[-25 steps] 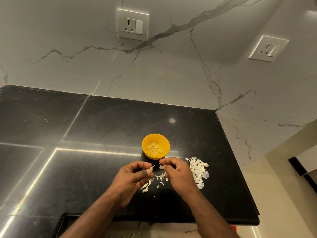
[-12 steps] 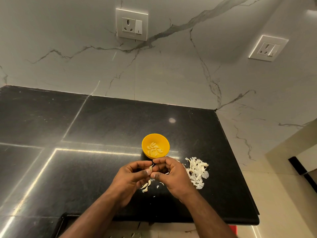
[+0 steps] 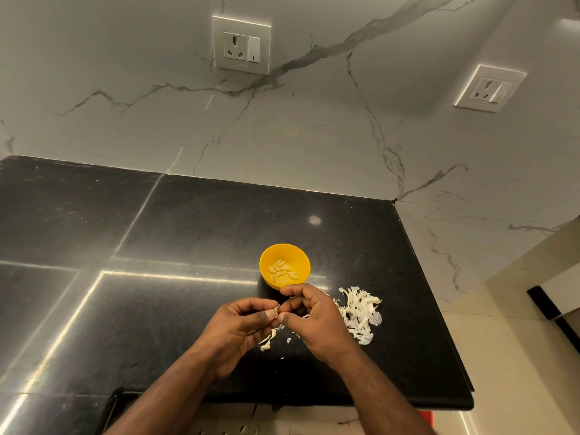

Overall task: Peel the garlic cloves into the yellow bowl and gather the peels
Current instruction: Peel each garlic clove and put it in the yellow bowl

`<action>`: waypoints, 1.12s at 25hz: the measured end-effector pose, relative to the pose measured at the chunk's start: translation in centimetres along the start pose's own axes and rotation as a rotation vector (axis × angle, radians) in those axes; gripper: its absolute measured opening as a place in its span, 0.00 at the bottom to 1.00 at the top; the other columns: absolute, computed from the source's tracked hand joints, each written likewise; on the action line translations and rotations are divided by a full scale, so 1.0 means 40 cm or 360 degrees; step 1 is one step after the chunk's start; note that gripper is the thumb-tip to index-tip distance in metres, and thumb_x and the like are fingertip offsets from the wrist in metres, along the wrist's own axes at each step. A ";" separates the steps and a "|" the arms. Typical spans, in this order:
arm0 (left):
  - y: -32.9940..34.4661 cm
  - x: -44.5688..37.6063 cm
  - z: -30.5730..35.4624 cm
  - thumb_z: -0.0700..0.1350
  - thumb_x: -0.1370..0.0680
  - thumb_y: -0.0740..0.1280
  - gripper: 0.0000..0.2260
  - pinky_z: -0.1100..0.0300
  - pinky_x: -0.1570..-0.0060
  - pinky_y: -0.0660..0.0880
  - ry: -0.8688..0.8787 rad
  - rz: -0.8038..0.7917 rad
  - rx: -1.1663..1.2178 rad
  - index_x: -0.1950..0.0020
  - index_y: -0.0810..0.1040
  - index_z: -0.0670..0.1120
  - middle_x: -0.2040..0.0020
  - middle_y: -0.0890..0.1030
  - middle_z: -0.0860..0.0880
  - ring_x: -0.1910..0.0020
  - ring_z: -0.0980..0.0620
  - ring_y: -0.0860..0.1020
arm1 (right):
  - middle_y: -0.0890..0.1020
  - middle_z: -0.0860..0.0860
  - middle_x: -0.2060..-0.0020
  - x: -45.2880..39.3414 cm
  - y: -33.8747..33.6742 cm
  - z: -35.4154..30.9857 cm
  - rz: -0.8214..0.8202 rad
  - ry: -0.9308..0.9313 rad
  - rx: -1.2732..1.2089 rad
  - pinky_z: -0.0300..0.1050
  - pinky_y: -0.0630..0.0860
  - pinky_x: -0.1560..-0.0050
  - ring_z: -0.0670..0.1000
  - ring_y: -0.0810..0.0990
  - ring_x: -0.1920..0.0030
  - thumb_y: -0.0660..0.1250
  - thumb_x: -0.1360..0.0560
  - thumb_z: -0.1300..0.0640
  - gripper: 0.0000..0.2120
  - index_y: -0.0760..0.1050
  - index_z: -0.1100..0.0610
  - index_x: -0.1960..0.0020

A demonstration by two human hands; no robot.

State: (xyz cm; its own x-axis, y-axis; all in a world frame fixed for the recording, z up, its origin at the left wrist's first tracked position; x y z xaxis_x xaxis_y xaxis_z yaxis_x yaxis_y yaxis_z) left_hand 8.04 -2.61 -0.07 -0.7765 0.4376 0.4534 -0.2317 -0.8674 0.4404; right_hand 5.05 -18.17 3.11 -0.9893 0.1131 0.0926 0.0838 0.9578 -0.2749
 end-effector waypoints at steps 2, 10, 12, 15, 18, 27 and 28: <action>-0.002 -0.001 0.001 0.37 0.31 0.74 0.15 0.56 0.52 0.79 0.0006 0.0016 -0.0016 0.46 0.82 0.35 0.52 0.85 0.37 0.56 0.47 0.85 | 0.85 0.50 0.58 0.003 0.001 -0.003 -0.0019 -0.0016 0.0005 0.41 0.80 0.54 0.44 0.83 0.59 0.75 0.30 0.66 0.20 0.78 0.49 0.42; -0.009 -0.001 -0.004 0.37 0.24 0.71 0.07 0.59 0.59 0.76 0.0002 0.0007 -0.0207 0.48 0.83 0.36 0.57 0.84 0.41 0.60 0.50 0.80 | 0.86 0.50 0.58 0.003 0.004 -0.001 -0.0043 -0.0004 0.0046 0.39 0.78 0.54 0.45 0.84 0.58 0.73 0.28 0.64 0.20 0.77 0.48 0.41; -0.006 0.001 -0.003 0.36 0.23 0.69 0.06 0.59 0.59 0.76 -0.0002 -0.0005 -0.0215 0.48 0.83 0.37 0.57 0.84 0.42 0.60 0.50 0.80 | 0.86 0.50 0.59 0.002 0.006 0.000 -0.0032 -0.0003 0.0062 0.38 0.77 0.55 0.44 0.83 0.59 0.73 0.28 0.64 0.18 0.77 0.48 0.41; 0.001 0.001 -0.007 0.35 0.20 0.66 0.05 0.58 0.58 0.76 -0.0040 -0.0057 -0.0263 0.48 0.82 0.38 0.57 0.83 0.42 0.58 0.49 0.80 | 0.85 0.49 0.60 0.002 0.005 0.000 0.0001 -0.0021 0.0113 0.37 0.76 0.58 0.43 0.81 0.61 0.72 0.27 0.63 0.16 0.78 0.49 0.42; 0.003 -0.002 -0.014 0.36 0.19 0.65 0.06 0.57 0.57 0.77 -0.0076 -0.0107 -0.0301 0.46 0.81 0.38 0.55 0.83 0.41 0.57 0.48 0.81 | 0.84 0.48 0.61 0.000 -0.002 0.007 0.0068 -0.0014 0.0167 0.37 0.76 0.59 0.41 0.80 0.63 0.71 0.28 0.63 0.14 0.78 0.48 0.45; -0.001 -0.012 -0.020 0.32 0.21 0.66 0.07 0.60 0.57 0.80 -0.0079 -0.0058 -0.0116 0.45 0.81 0.35 0.54 0.83 0.39 0.57 0.49 0.83 | 0.83 0.42 0.55 -0.013 -0.076 0.043 0.0210 0.0137 0.0539 0.31 0.72 0.55 0.36 0.79 0.55 0.69 0.24 0.57 0.07 0.85 0.48 0.52; -0.003 -0.013 -0.021 0.31 0.21 0.66 0.07 0.60 0.57 0.80 -0.0078 -0.0037 -0.0111 0.45 0.81 0.35 0.54 0.84 0.39 0.57 0.49 0.83 | 0.82 0.43 0.54 -0.012 -0.079 0.042 0.0202 0.0113 0.0557 0.31 0.72 0.54 0.37 0.79 0.55 0.71 0.24 0.55 0.05 0.85 0.48 0.52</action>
State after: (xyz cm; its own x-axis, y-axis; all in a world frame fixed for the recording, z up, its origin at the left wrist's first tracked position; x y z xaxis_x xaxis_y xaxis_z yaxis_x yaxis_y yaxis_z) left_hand 7.98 -2.94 -1.01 -0.7412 0.4676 0.4817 -0.2909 -0.8704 0.3973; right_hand 5.07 -21.70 2.34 -0.9618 0.2550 0.0995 0.1471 0.7882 -0.5976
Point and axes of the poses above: each hand's wrist, its own x-axis away from the middle knuckle, its own y-axis out of the palm, z = x × y, the point moved 5 cm from there along -x, towards the middle knuckle
